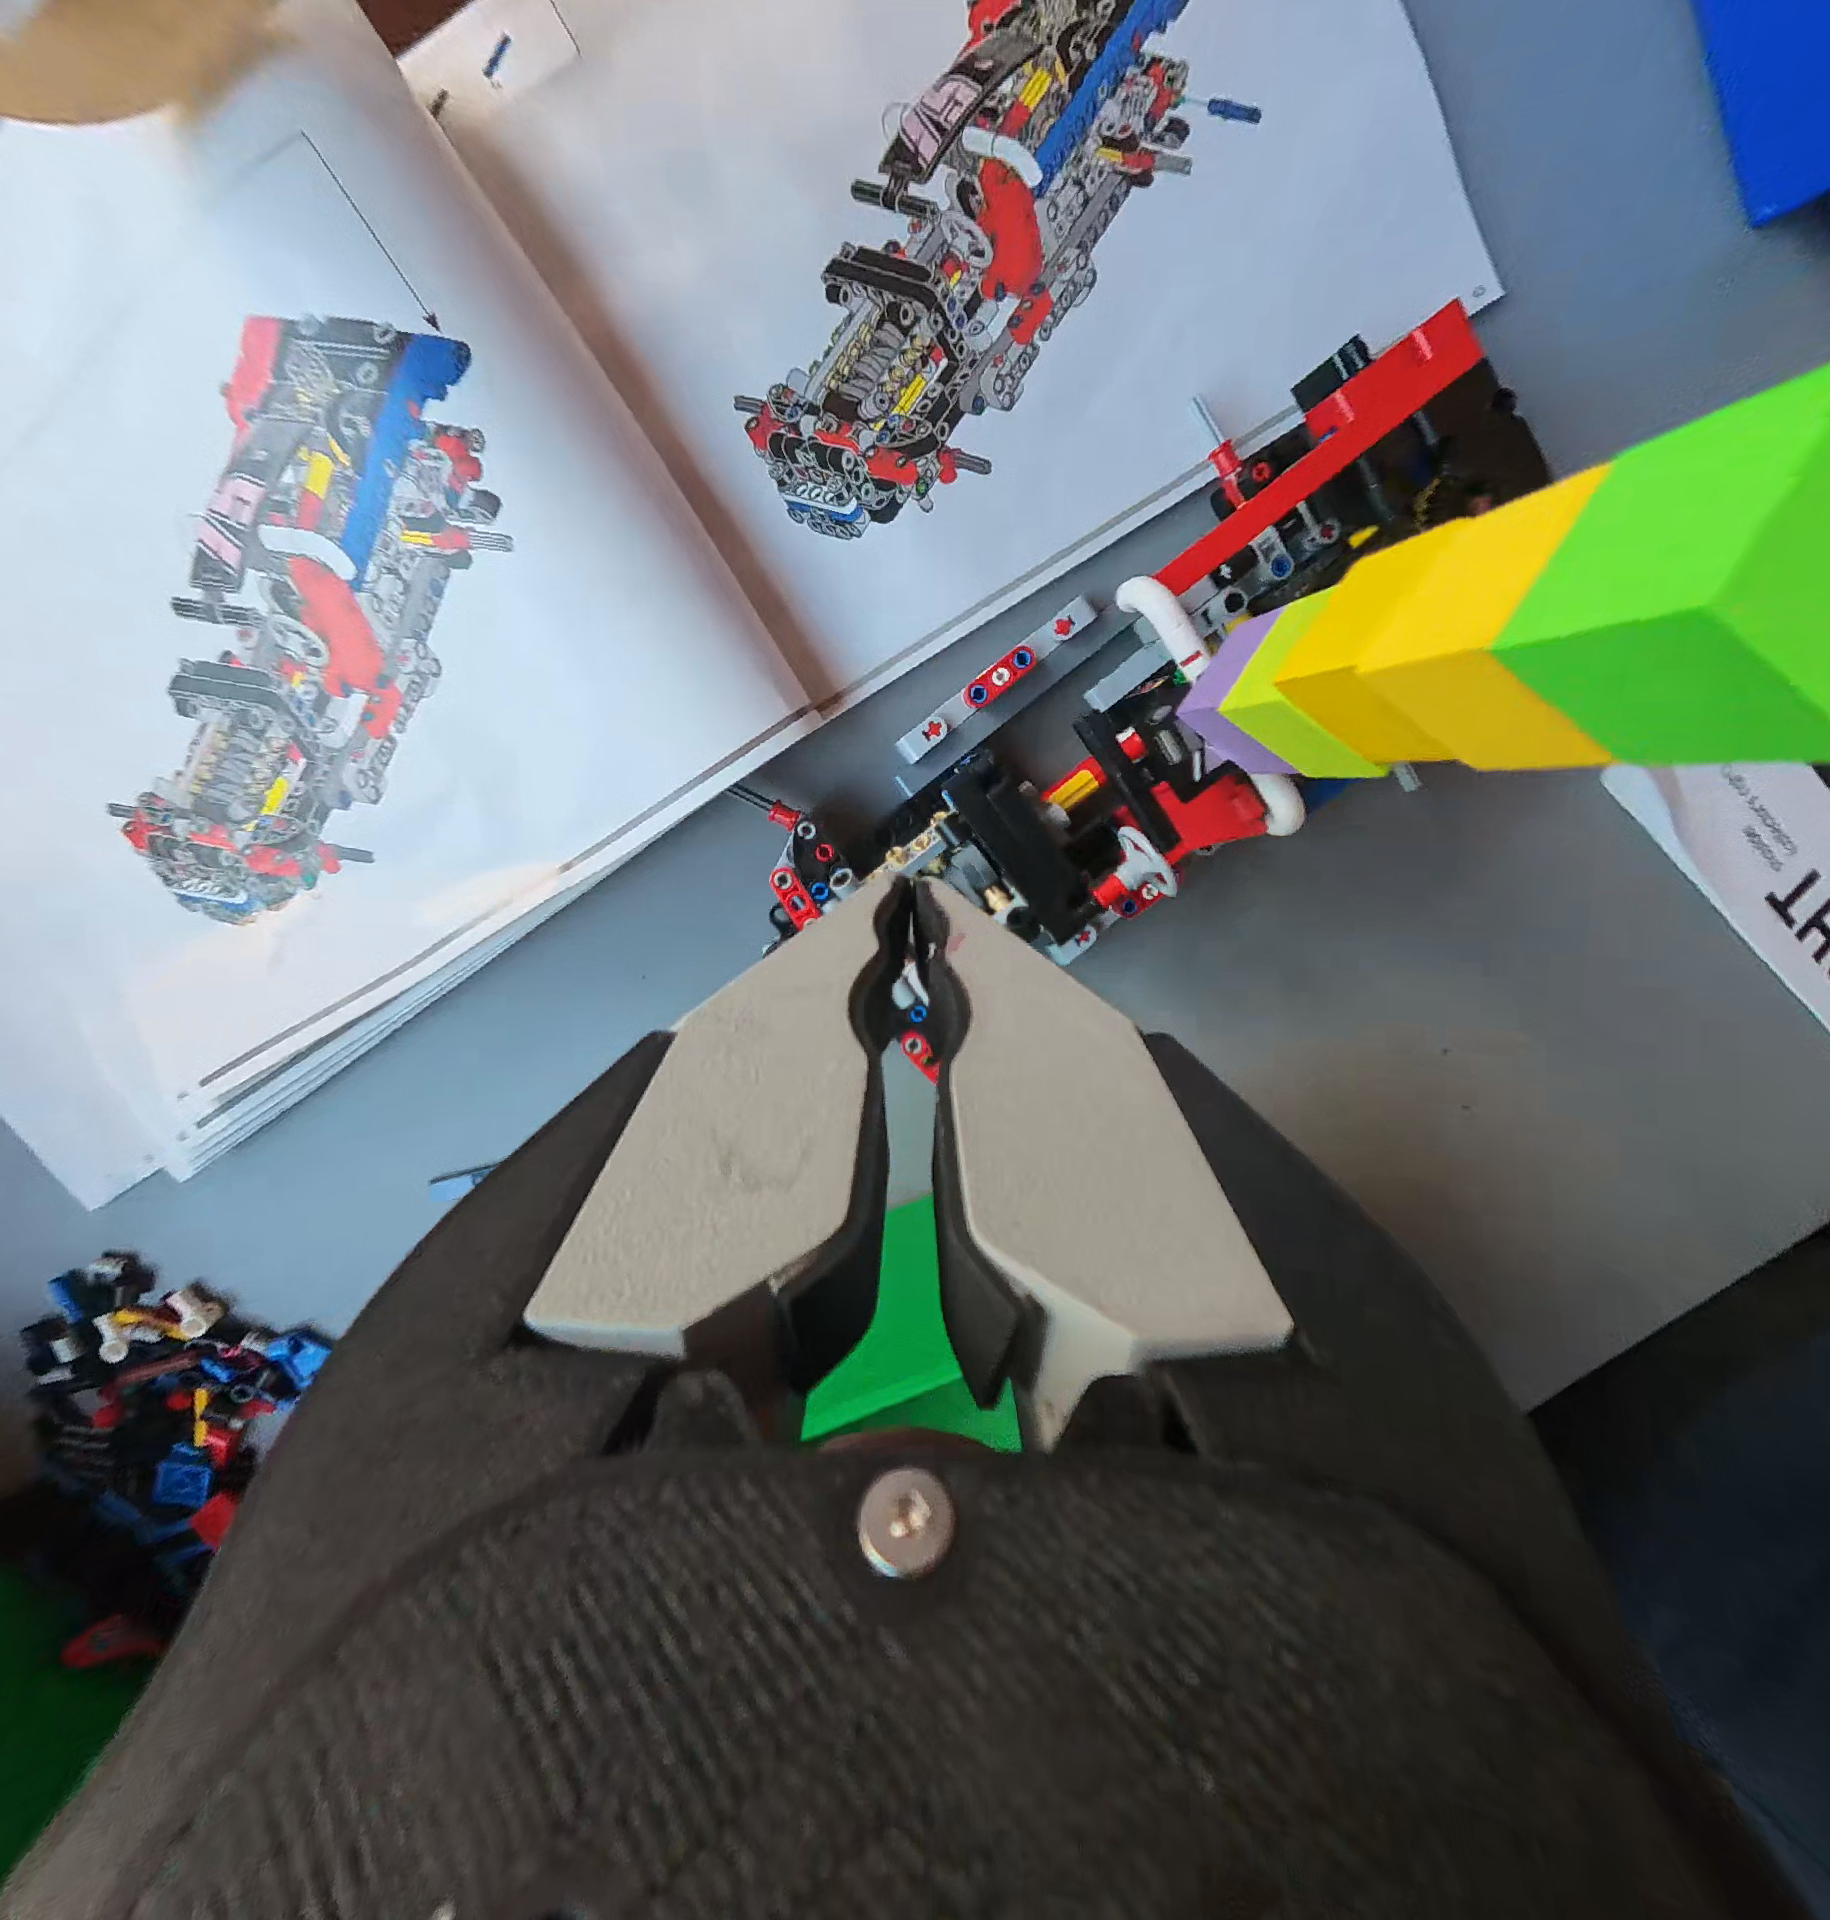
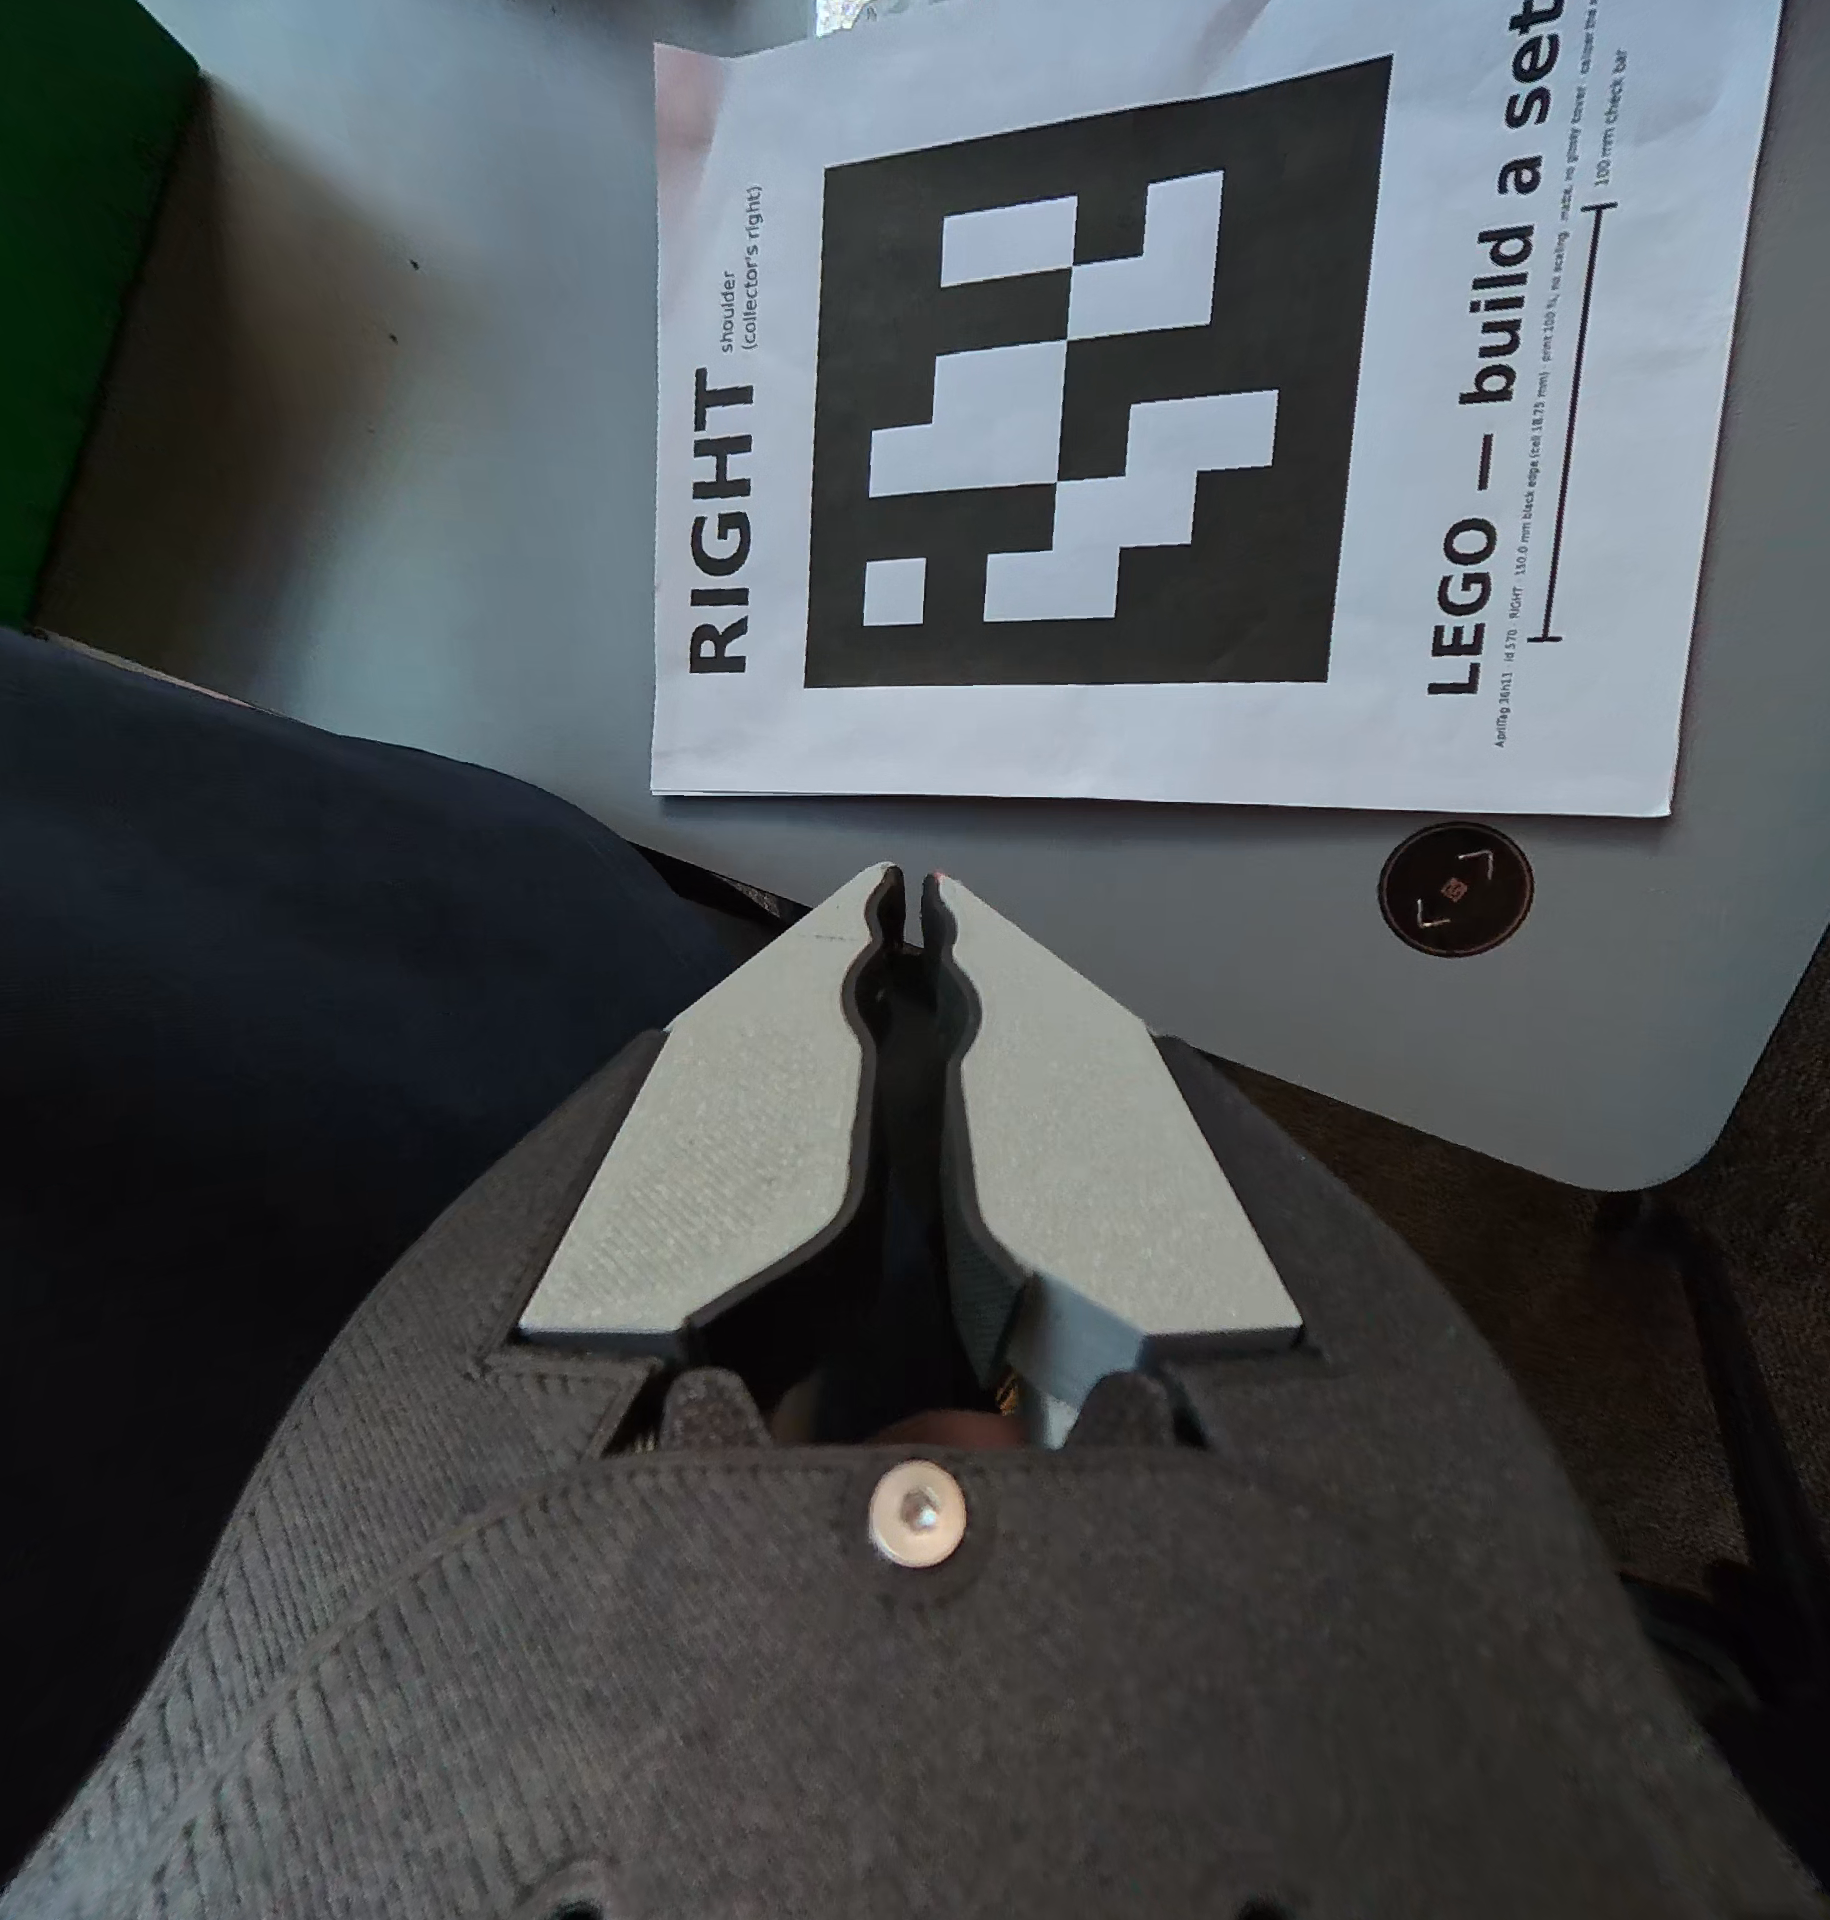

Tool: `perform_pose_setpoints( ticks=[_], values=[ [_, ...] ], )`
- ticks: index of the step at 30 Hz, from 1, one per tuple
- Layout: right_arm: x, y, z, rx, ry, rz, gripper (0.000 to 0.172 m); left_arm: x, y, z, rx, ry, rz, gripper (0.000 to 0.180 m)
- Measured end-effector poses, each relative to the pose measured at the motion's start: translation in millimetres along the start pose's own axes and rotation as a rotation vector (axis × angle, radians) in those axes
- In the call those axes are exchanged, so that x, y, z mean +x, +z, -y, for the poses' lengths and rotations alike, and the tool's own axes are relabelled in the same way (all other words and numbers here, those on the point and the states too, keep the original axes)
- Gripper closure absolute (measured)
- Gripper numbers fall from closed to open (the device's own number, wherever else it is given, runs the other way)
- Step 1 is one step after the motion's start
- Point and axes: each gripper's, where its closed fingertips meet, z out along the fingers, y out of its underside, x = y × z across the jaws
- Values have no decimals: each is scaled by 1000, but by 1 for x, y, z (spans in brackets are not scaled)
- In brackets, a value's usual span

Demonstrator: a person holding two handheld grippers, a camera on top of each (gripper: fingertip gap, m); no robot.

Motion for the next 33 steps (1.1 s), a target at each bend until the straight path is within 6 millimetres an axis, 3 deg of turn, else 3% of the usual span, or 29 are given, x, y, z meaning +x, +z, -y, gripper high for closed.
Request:
perform_pose_setpoints(
  ticks=[6,11,14,19,21,29,33],
  values=[
    [3,-5,-1,3,5,-15,170,1,23,2,-43,-28,-26,180],
    [4,-8,-7,5,27,-22,170,16,32,8,-45,-22,-66,180],
    [3,-7,-8,3,26,-22,170,34,39,16,-39,13,-103,180],
    [4,-7,-2,6,17,-21,170,80,43,26,-38,178,-190,180],
    [6,-7,1,8,12,-23,170,85,44,24,-56,245,-161,180],
    [41,-12,9,12,27,-73,170,81,25,23,-25,214,-147,180],
    [60,-8,12,10,61,-82,170,103,10,9,-8,207,-195,180]
  ],
)
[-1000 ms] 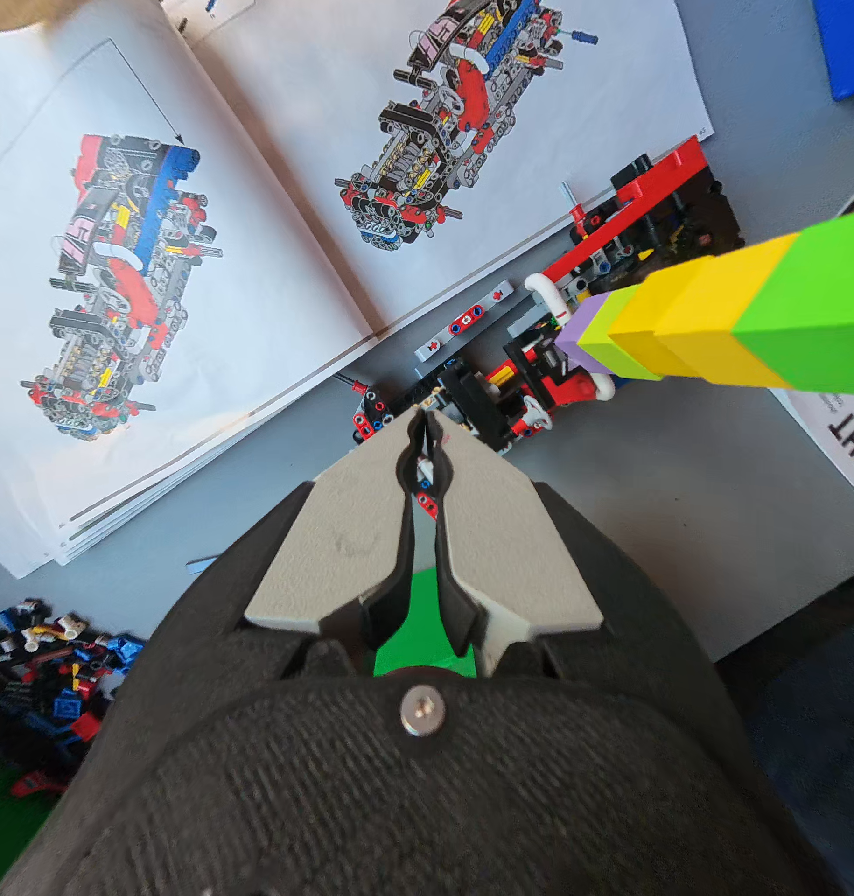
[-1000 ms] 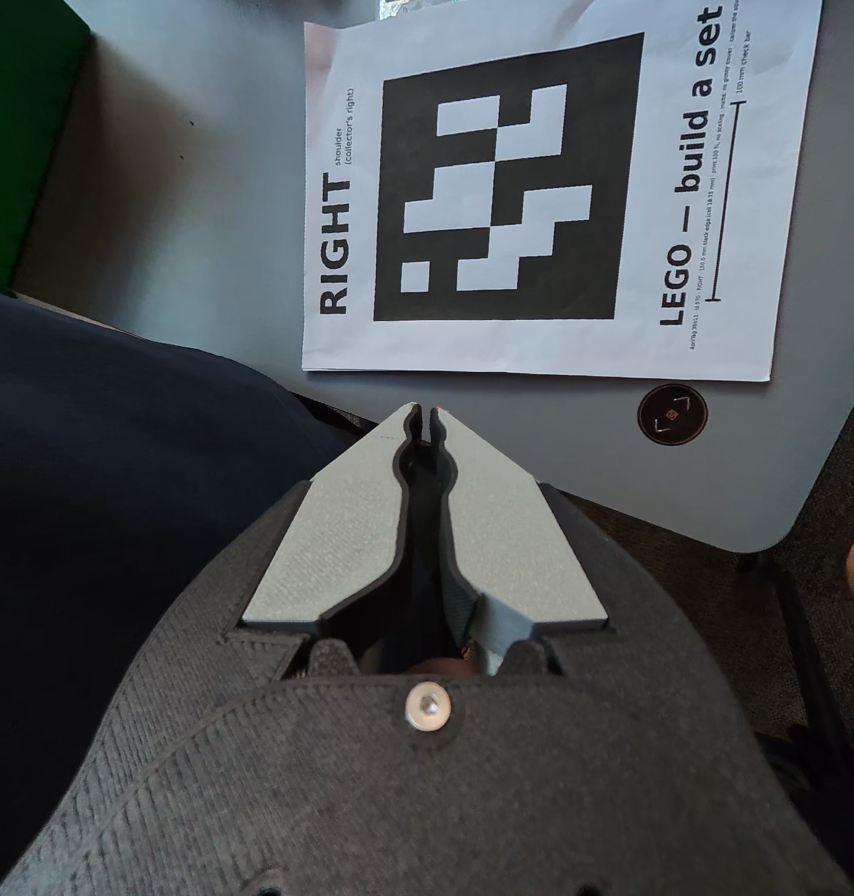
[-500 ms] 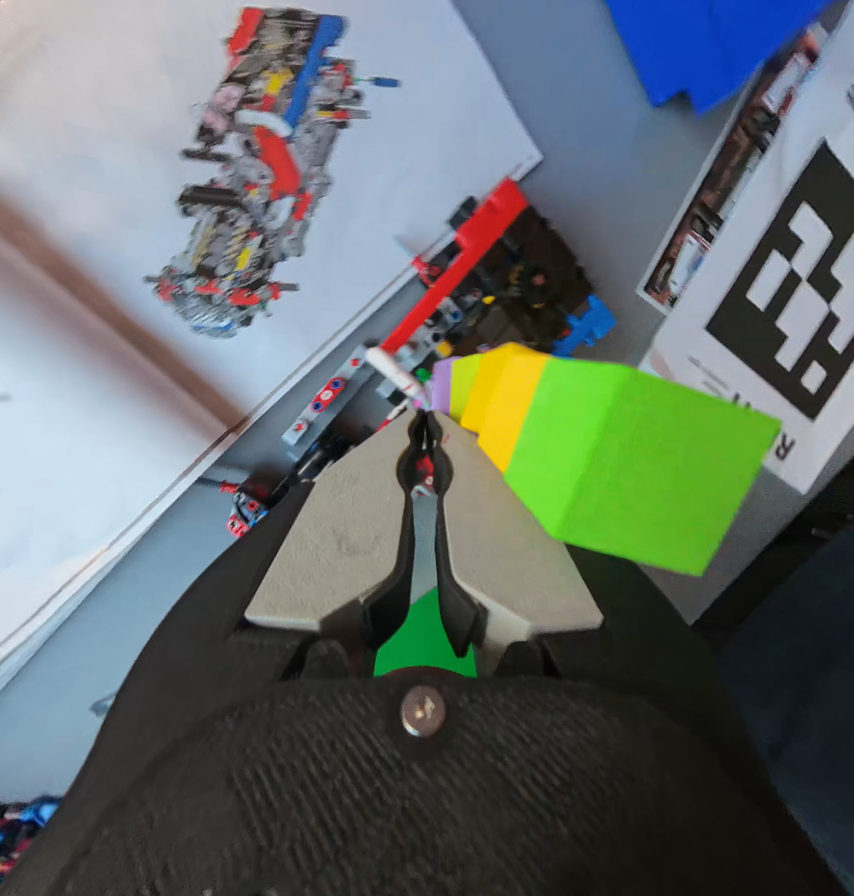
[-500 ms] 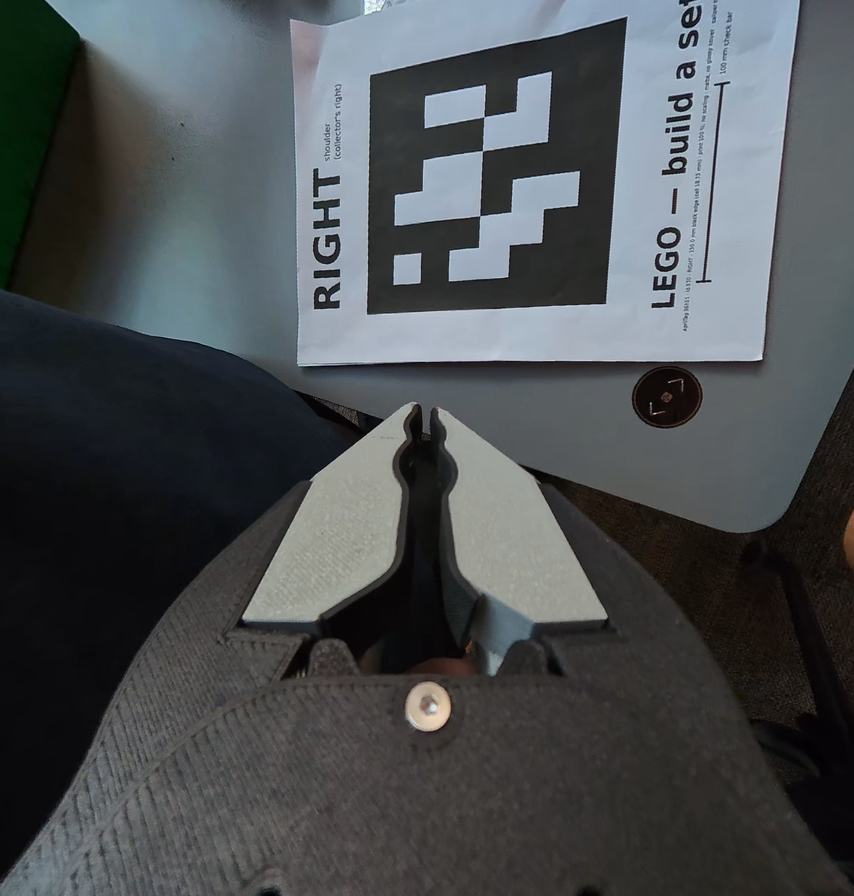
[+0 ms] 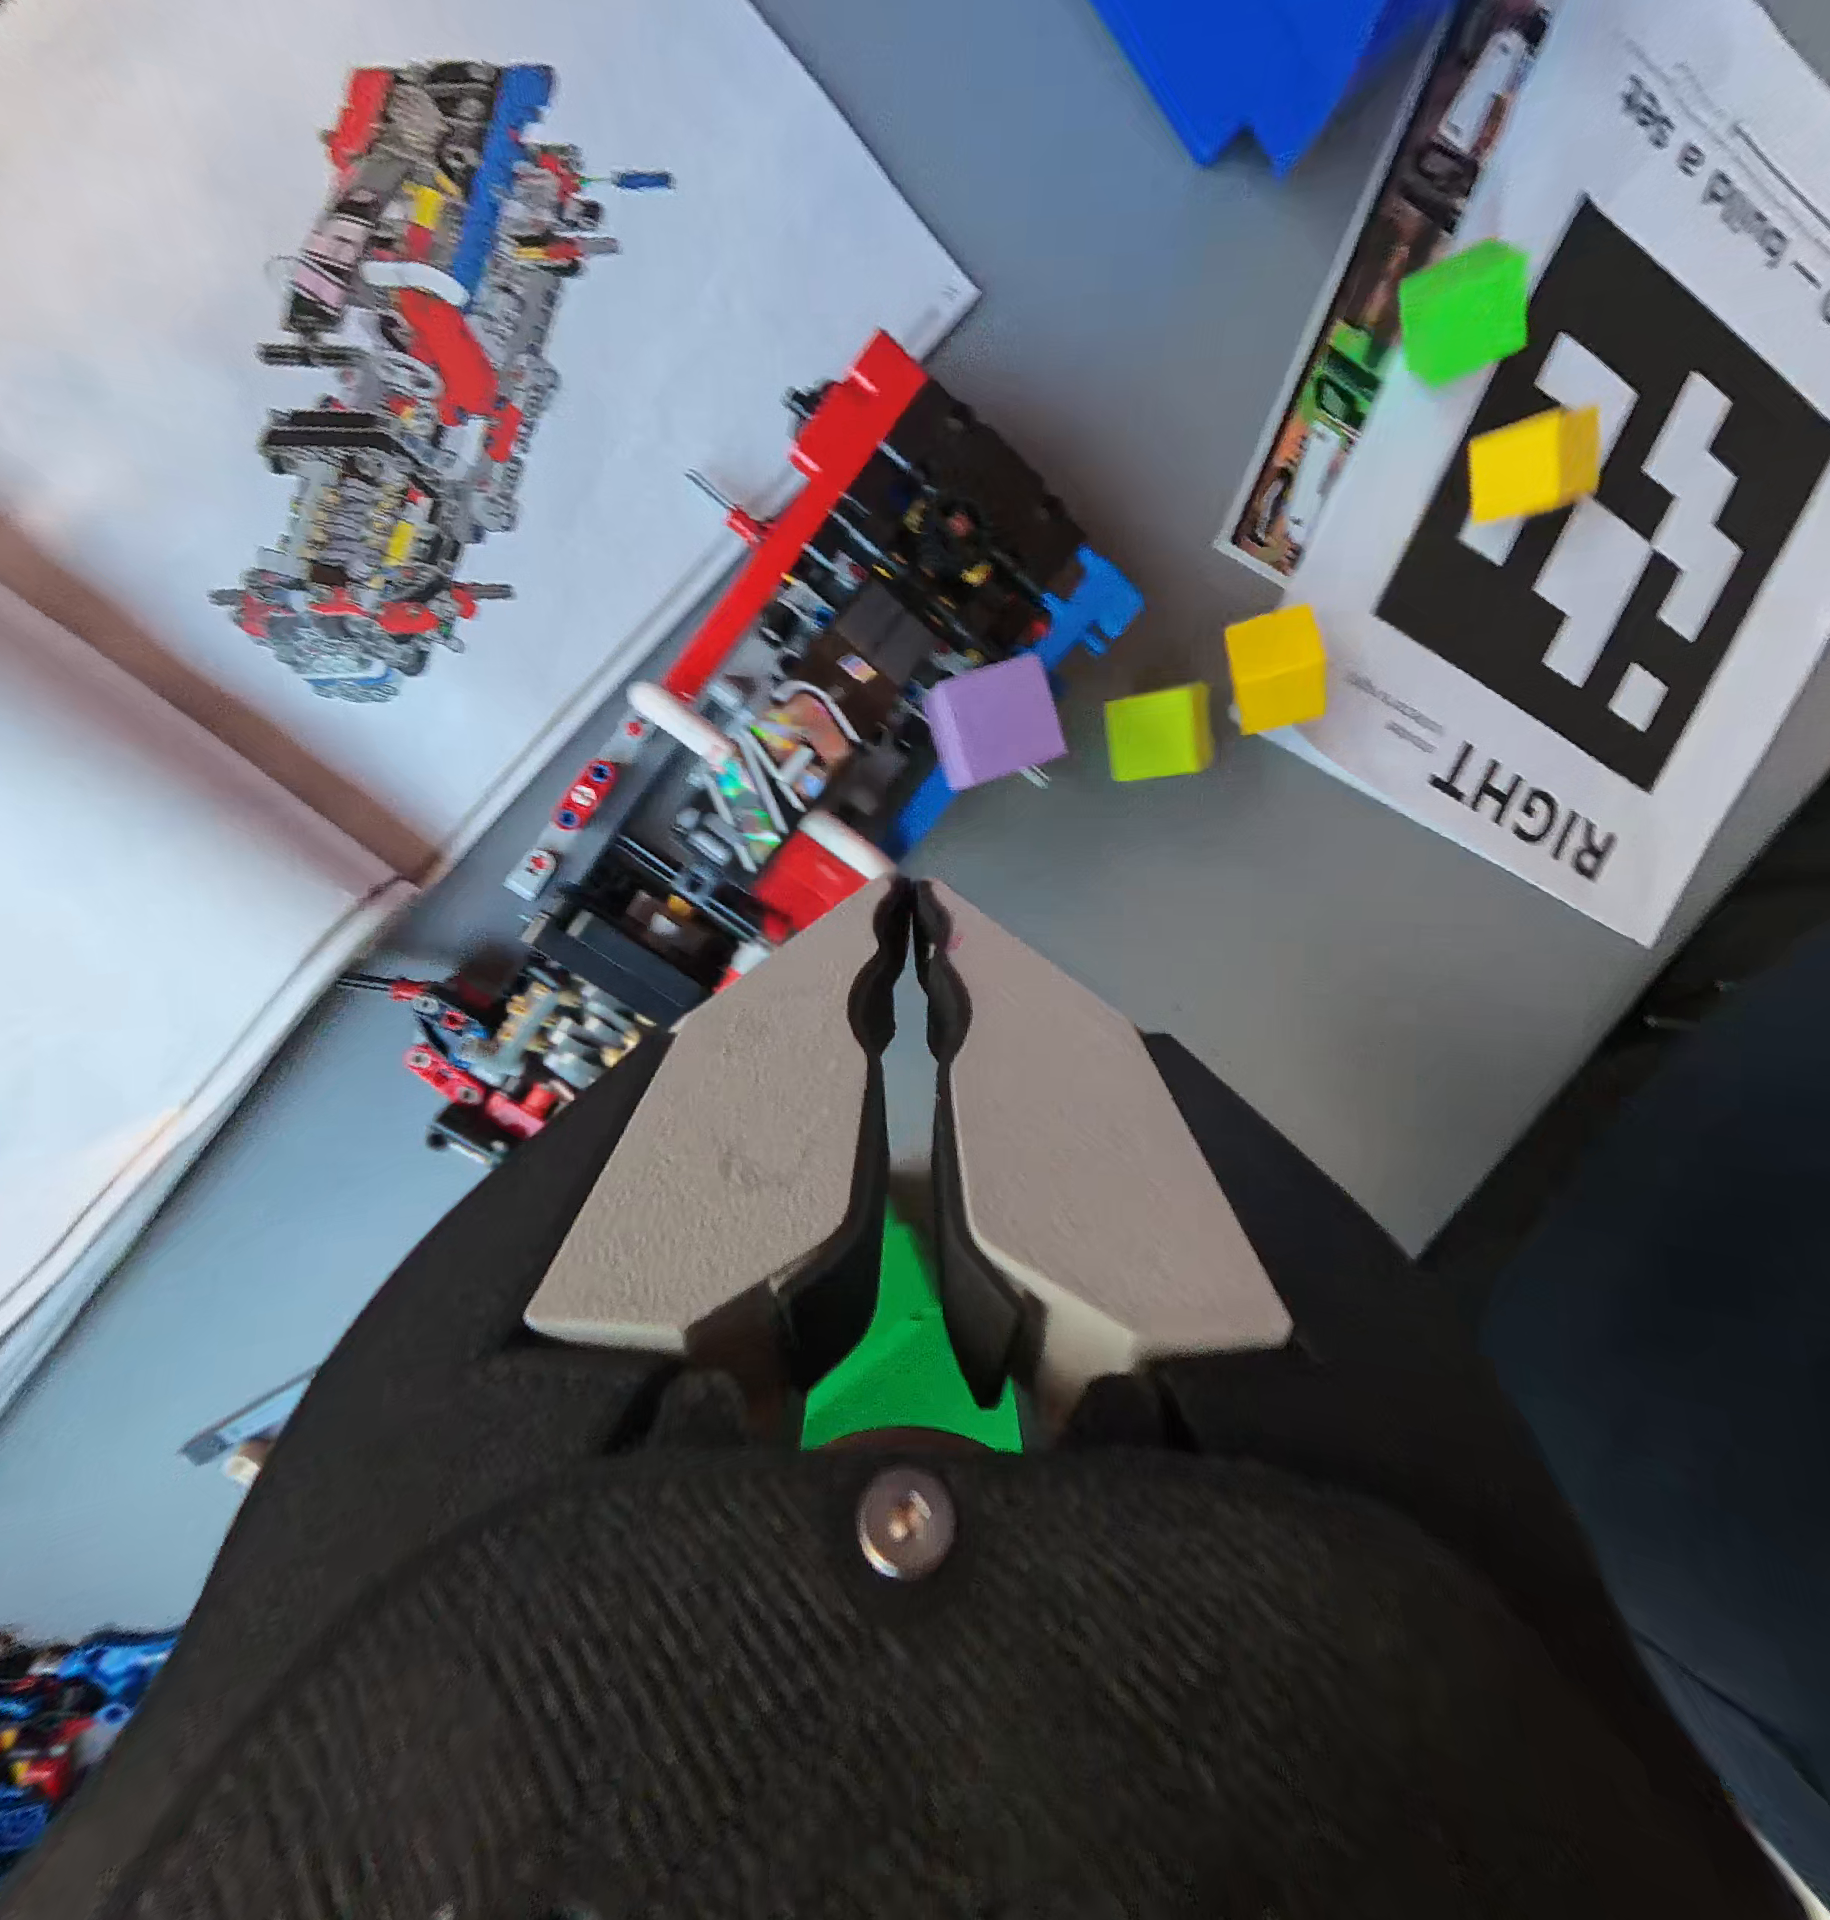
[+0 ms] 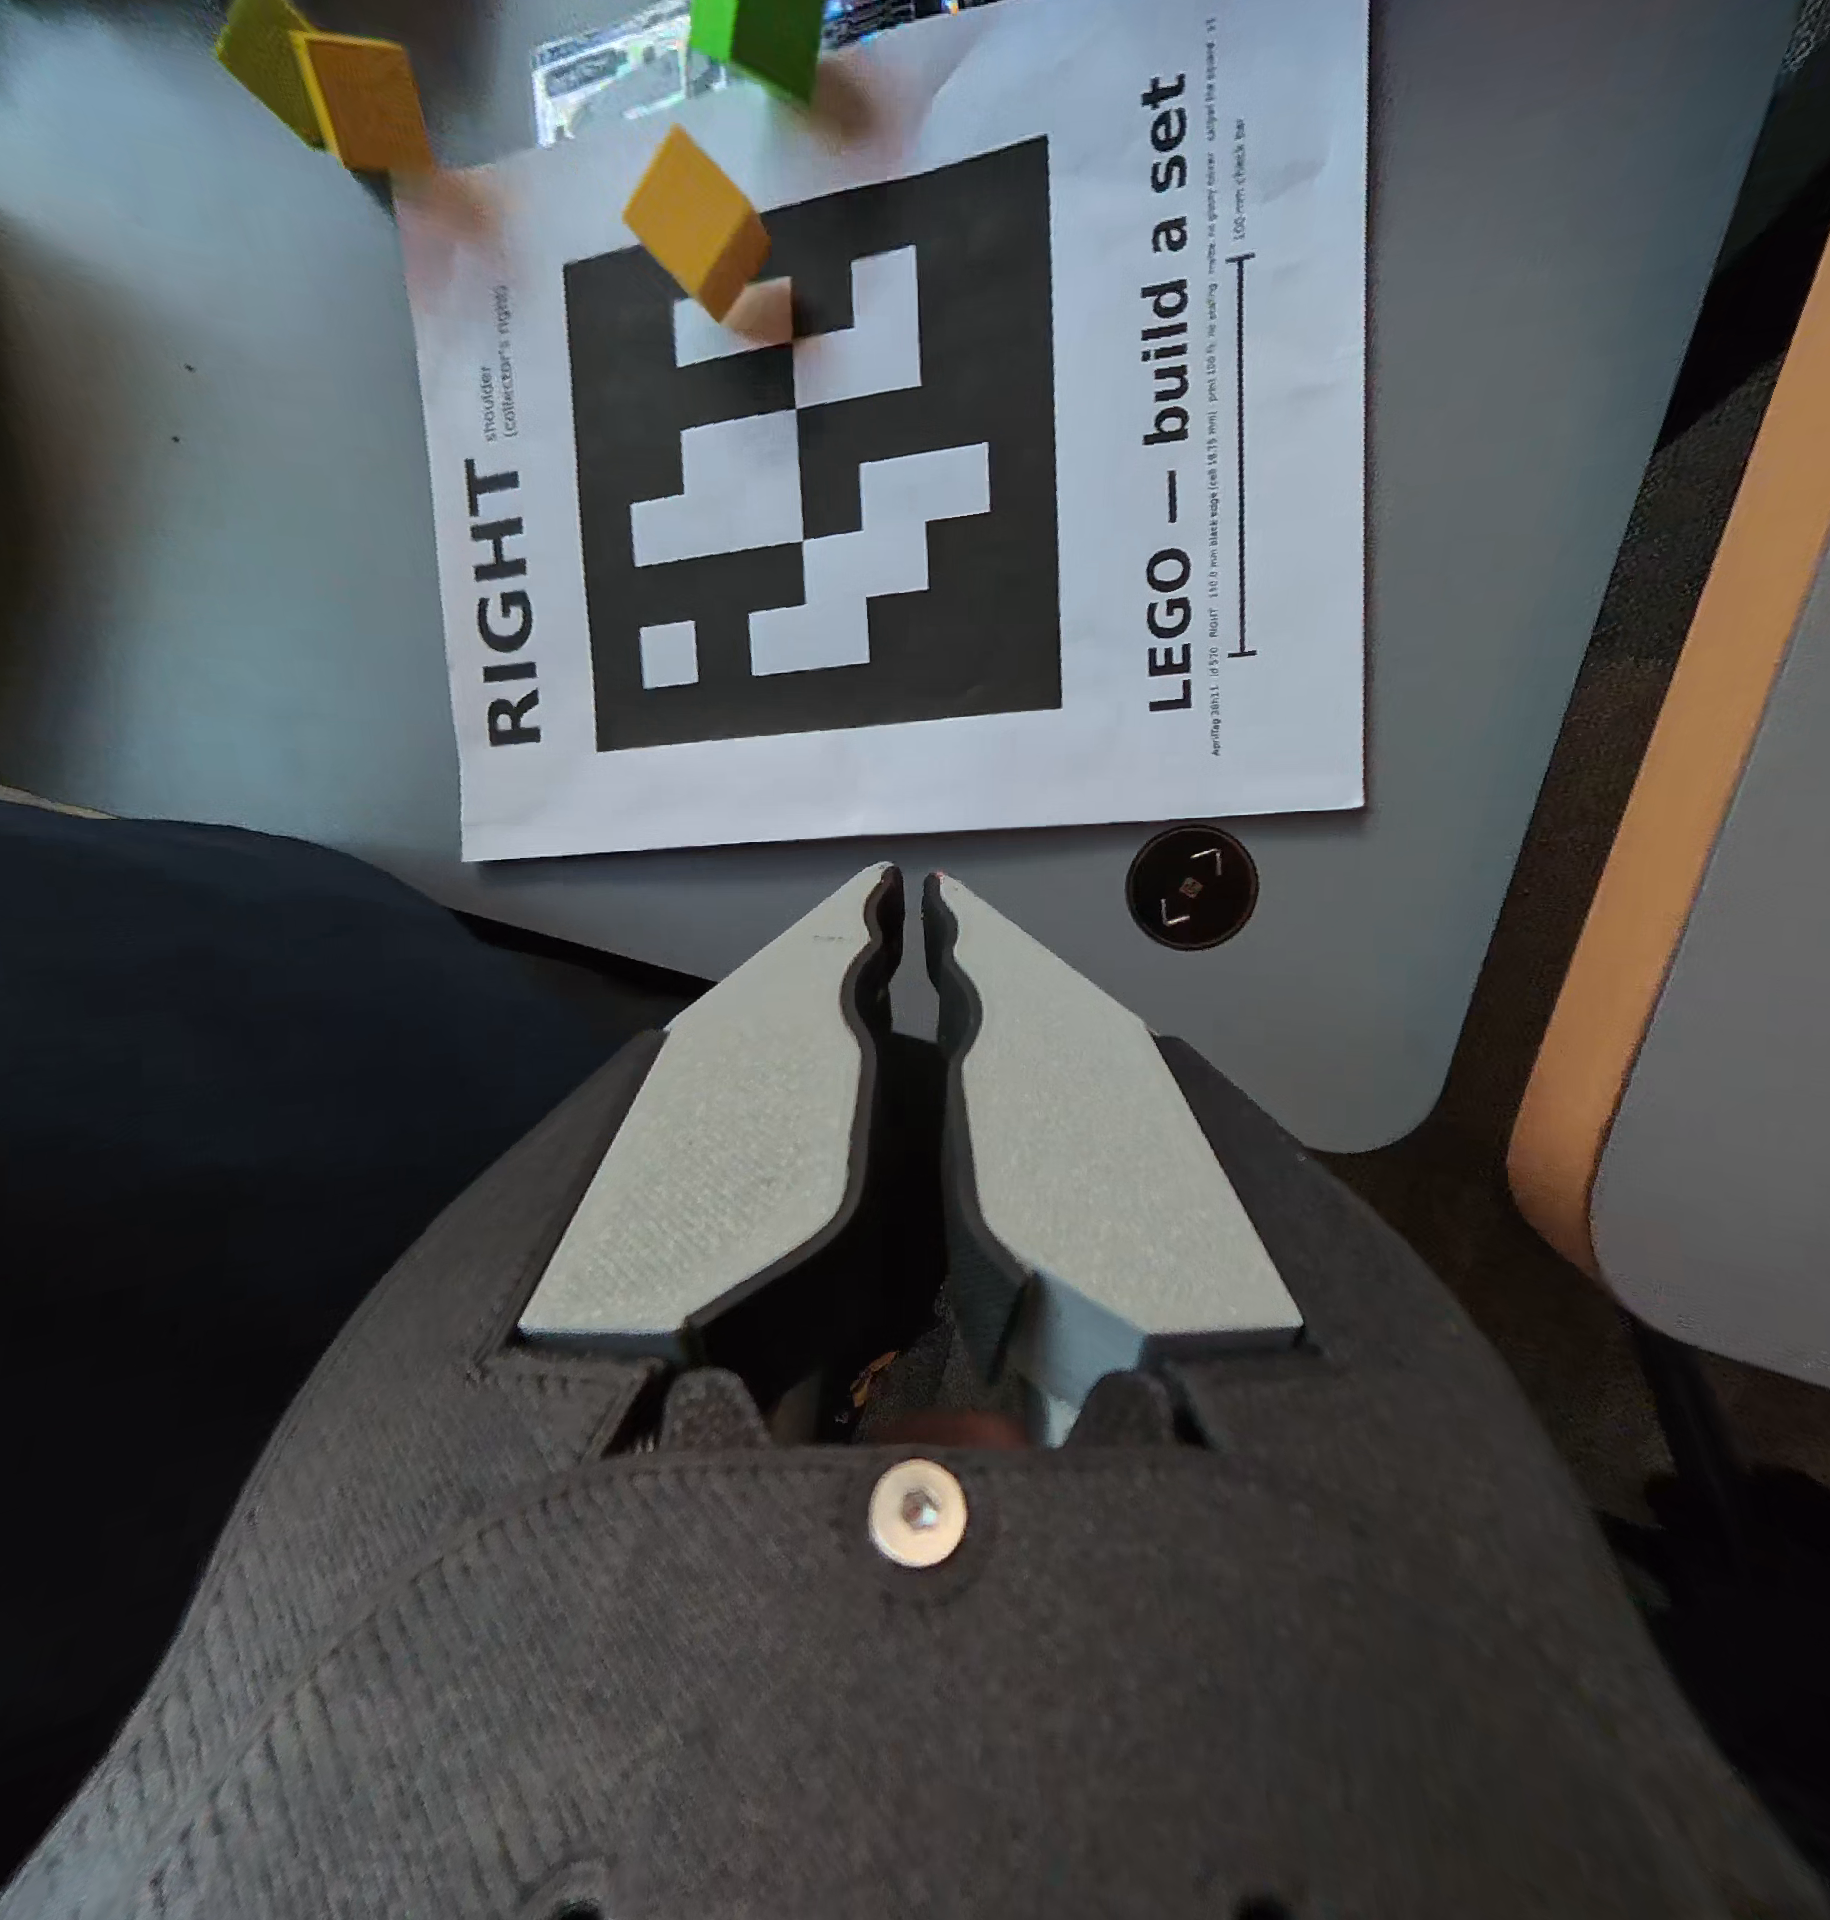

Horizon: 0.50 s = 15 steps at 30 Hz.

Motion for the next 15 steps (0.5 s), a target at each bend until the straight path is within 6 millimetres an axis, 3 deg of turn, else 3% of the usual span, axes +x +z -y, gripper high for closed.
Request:
perform_pose_setpoints(
  ticks=[3,7,12,15],
  values=[
    [9,11,-5,-37,-2,5,169,32,1,-18,-17,29,-33,180],
    [22,33,-9,-91,2,19,164,89,16,-47,-65,48,-123,180],
    [18,51,24,-57,-19,75,163,173,43,-90,-175,18,-299,180],
    [9,62,41,-50,-63,122,163,200,55,-106,-206,5,-294,180]
  ],
)
